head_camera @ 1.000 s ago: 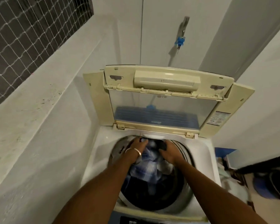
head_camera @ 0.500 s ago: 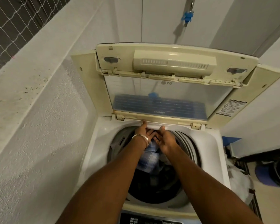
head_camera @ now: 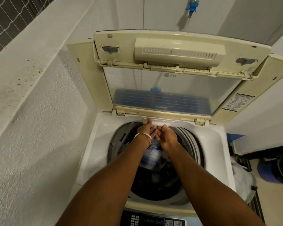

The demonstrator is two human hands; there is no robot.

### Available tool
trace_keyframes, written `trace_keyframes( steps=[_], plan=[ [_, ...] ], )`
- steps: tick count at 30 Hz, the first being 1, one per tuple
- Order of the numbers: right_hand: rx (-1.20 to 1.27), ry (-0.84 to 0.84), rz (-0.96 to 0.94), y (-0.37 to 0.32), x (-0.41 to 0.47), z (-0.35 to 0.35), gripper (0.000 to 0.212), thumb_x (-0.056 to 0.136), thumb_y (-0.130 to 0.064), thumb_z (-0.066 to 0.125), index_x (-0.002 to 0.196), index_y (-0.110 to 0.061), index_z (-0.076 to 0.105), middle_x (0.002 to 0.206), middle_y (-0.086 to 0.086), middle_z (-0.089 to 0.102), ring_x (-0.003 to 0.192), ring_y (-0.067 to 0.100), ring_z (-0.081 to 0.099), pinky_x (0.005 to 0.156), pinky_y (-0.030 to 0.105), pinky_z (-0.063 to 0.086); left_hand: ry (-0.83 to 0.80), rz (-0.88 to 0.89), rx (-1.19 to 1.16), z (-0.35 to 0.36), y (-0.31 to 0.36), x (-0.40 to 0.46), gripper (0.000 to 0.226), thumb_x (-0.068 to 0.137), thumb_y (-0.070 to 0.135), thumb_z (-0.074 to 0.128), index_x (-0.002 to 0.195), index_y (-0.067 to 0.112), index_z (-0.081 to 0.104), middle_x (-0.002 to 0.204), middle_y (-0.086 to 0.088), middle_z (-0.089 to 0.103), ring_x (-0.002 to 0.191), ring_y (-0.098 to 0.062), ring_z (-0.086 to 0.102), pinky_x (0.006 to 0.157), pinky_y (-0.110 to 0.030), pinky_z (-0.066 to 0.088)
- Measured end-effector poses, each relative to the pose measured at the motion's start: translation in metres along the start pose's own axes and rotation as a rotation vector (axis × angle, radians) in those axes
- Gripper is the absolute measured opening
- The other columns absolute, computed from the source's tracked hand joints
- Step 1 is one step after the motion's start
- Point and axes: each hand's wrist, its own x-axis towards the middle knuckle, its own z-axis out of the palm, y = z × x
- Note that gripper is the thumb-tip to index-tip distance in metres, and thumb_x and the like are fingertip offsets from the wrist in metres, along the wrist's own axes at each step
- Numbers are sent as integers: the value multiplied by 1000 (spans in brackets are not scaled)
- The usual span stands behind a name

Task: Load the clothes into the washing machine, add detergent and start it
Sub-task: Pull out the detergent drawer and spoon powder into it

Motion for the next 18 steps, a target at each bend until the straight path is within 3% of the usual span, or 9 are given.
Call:
trace_keyframes(
  steps=[3, 6, 8, 12, 18],
  plan=[
    [-39, -27, -17, 1, 2, -1, 22, 103, -11, 38, 95, -8, 59, 91, 9, 67, 79, 17, 65, 69, 28, 53, -2, 5, -11, -1, -1, 0, 41, 93, 31, 59, 116, -3, 57, 86, -11, 62, 80, -18, 63, 63, -29, 54],
    [47, -86, -31, 6, 5, -7, 25, 104, -23, 42, 114, -8, 58, 109, 12, 68, 95, 20, 67, 85, 32, 55, -24, 19, -41, -2, -1, -2, 31, 94, 28, 58, 111, 2, 57, 97, -13, 64, 94, -20, 63, 69, -32, 56],
    [145, -112, -37, 8, 8, -10, 32, 103, -30, 43, 121, -7, 57, 114, 12, 67, 104, 21, 66, 90, 33, 54, -26, 47, -76, -3, -2, -3, 33, 95, 27, 57, 119, 5, 54, 113, -14, 63, 105, -23, 61, 72, -34, 57],
    [184, -92, -43, 6, 14, -6, 32, 102, -31, 45, 116, -5, 58, 106, 13, 68, 91, 19, 68, 81, 30, 58, -9, 70, -108, 0, -1, -5, 43, 95, 26, 56, 132, 7, 46, 126, -17, 57, 102, -24, 60, 66, -34, 58],
    [176, -41, -130, 20, 8, -7, 24, 103, -27, 43, 94, -9, 54, 83, 9, 64, 73, 15, 64, 73, 25, 58, -4, 59, -69, -3, -6, -8, 44, 96, 30, 54, 133, 8, 44, 118, -19, 54, 108, -28, 58, 60, -33, 60]
  ],
)
